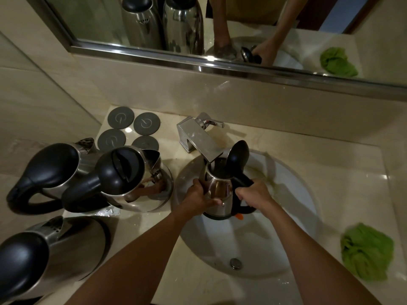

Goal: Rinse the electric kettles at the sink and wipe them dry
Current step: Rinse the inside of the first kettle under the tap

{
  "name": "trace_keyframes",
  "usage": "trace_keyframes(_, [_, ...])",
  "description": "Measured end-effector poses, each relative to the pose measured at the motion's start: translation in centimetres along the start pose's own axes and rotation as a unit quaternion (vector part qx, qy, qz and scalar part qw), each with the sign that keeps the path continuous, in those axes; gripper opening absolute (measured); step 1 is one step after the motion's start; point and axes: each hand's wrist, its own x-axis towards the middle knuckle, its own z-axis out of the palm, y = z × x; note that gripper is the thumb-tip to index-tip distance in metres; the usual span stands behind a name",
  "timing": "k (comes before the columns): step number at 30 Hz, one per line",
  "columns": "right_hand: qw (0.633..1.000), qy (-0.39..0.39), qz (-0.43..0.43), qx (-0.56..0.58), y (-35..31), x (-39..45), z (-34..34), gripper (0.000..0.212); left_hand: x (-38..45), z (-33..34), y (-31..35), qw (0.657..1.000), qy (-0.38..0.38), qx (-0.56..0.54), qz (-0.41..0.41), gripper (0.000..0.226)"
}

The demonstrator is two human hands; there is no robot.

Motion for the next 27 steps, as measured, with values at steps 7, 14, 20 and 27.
trace_keyframes(7, [1.0,0.002,0.0,-0.002,0.7,0.0,-0.1,0.017,0.0,0.5,0.1,1.0,0.003,-0.006,-0.021,0.079])
trace_keyframes(14, [1.0,0.002,0.004,-0.005,1.5,0.2,0.1,0.025,0.1,0.7,0.1,0.999,0.005,-0.019,-0.042,0.08])
trace_keyframes(20, [1.0,0.008,0.004,0.001,2.2,0.2,0.4,0.02,0.1,1.0,-0.2,0.999,0.009,0.002,-0.035,0.081])
trace_keyframes(27, [1.0,0.019,0.009,0.02,2.3,0.1,0.4,0.008,0.3,0.9,0.0,0.999,0.004,0.014,-0.04,0.085])
